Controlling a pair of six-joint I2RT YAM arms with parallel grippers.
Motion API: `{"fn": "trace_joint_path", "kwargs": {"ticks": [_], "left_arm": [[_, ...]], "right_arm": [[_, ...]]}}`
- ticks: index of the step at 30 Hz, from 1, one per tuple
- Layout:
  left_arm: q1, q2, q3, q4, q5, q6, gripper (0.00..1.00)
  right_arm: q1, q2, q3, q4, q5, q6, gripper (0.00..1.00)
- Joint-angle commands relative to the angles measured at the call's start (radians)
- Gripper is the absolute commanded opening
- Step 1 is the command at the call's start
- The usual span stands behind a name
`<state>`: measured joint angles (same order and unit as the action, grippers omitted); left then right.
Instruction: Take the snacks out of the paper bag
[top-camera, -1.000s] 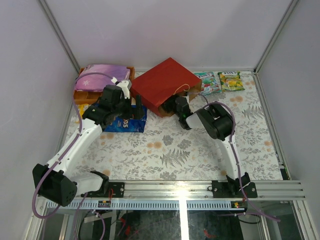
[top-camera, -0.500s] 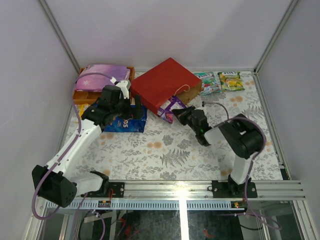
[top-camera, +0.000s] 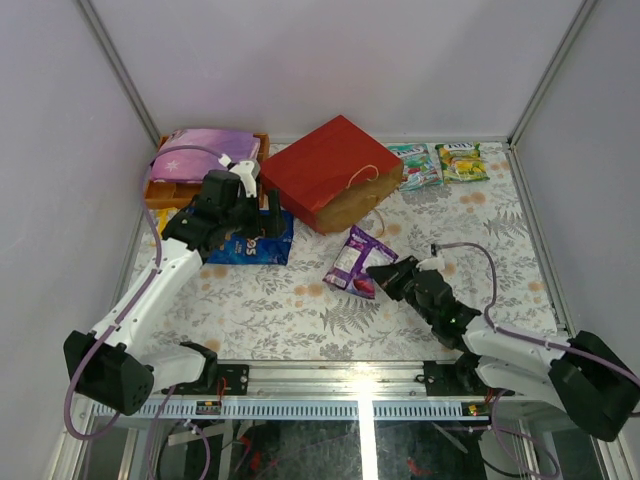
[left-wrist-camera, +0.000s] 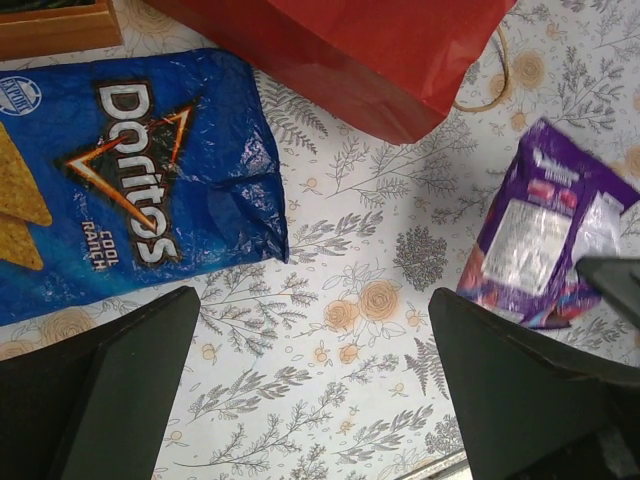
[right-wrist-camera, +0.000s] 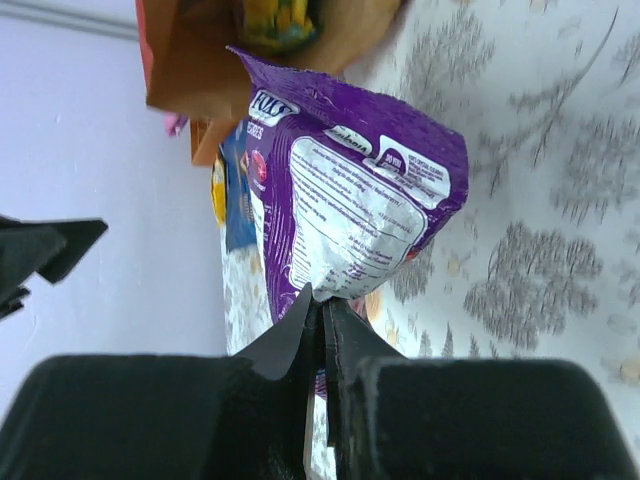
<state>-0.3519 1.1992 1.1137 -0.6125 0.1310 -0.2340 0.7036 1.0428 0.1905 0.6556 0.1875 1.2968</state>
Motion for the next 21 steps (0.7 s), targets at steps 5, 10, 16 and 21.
{"fn": "trace_joint_path", "kwargs": {"ticks": [5,10,16,21], "left_arm": [[0.012,-0.019,-0.019,0.051,0.013,-0.027,1.00],[0.009,-0.052,-0.076,0.078,0.031,-0.137,1.00],[-0.046,-0.151,-0.256,0.237,0.072,-0.361,1.00],[-0.204,-0.136,-0.377,0.399,0.049,-0.501,0.77]], "right_arm": [[0.268,-0.002,0.092,-0.241,0.352,0.183,0.06],[0.326,0.163,0.276,-0.364,0.306,0.153,0.72],[0.334,-0.043,0.292,-0.530,0.462,-0.074,0.86],[0.271,-0.150,0.329,-0.551,0.405,-0.330,0.73]]}}
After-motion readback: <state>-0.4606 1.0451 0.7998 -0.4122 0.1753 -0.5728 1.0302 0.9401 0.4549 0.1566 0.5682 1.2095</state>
